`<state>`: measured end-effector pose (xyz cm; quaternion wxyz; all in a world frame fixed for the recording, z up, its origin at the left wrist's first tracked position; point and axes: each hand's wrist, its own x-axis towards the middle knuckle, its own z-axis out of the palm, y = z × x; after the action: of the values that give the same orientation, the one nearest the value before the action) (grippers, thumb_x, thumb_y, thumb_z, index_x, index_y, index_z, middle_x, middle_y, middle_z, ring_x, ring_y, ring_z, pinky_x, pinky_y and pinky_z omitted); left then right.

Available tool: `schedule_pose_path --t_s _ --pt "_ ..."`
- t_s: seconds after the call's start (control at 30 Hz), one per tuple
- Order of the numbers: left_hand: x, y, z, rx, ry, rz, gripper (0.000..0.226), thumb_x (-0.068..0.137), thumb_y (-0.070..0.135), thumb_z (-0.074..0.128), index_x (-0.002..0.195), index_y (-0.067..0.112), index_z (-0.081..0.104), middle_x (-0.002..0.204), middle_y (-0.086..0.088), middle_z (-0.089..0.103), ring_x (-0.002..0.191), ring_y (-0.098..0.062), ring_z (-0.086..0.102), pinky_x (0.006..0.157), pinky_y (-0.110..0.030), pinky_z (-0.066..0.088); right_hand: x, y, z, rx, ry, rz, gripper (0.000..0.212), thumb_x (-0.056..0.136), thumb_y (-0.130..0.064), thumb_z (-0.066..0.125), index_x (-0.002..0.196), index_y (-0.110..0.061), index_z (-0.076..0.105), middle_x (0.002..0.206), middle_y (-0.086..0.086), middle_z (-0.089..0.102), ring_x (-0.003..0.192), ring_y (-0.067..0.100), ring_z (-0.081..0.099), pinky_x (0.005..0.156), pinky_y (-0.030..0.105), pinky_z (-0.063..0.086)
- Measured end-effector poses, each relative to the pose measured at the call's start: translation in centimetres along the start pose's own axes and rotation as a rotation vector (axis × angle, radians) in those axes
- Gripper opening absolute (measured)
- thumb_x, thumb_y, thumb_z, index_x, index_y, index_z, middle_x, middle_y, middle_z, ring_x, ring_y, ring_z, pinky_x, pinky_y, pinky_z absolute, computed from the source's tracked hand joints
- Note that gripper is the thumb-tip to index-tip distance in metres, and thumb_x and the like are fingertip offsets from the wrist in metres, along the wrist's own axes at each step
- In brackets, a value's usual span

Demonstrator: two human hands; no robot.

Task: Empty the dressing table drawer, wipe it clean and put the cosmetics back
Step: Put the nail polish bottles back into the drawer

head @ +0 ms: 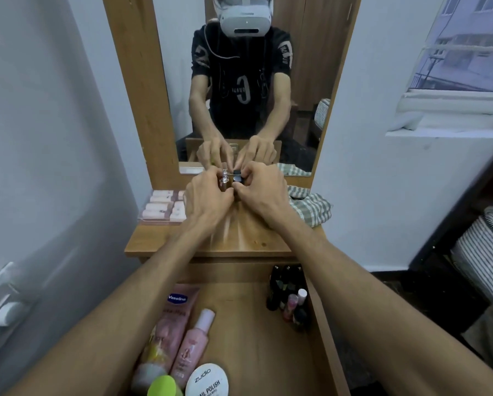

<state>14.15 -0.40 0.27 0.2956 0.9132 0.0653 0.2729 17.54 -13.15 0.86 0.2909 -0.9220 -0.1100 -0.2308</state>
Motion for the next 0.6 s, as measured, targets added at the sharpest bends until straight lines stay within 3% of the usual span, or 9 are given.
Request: schedule_pose_path --t_s 0.17,0.3,0.43,0.6 --pt "0.0 0.2 1.0 -0.037 0.05 -0.011 0.023 0.086 0.026 0.072 0.107 0.019 0.067 0.098 -0.003 0.074 0.093 -0.024 0.067 0.071 -0.033 0.043 -0.3 1.0 -0.6 0.135 -0.016 0.009 0.02 0.073 -0.041 0.083 0.078 -0.025 0.073 0.069 -0.009 0.071 0.072 0.007 0.069 0.072 0.038 0.062" --pt "-0.9 1.1 0.1 -0.096 0.114 0.004 0.018 0.082 0.026 0.071 0.098 0.02 0.066 0.086 0.005 0.071 0.081 -0.016 0.064 0.069 -0.028 0.038 -1.6 1.4 -1.9 0.31 0.061 0.075 0.023 0.066 -0.038 0.086 0.078 -0.023 0.073 0.067 -0.013 0.07 0.068 0.002 0.067 0.072 0.032 0.062" --pt "-3.4 2.0 -2.2 -0.201 0.157 0.095 0.021 0.079 0.032 0.076 0.097 0.022 0.07 0.082 0.013 0.07 0.076 -0.008 0.066 0.07 -0.027 0.05 -4.1 1.1 -4.5 0.438 0.08 0.065 0.03 0.069 -0.035 0.084 0.094 -0.021 0.076 0.077 -0.011 0.072 0.074 0.004 0.069 0.071 0.027 0.061" --pt "-8.2 2.4 -5.1 -0.312 0.022 0.126 0.021 0.078 0.032 0.084 0.096 0.024 0.075 0.082 0.013 0.072 0.071 -0.003 0.067 0.067 -0.029 0.059 -9.5 1.0 -9.0 0.459 -0.02 -0.003 0.021 0.075 -0.029 0.084 0.095 -0.021 0.083 0.083 -0.013 0.077 0.08 0.001 0.072 0.075 0.022 0.06"
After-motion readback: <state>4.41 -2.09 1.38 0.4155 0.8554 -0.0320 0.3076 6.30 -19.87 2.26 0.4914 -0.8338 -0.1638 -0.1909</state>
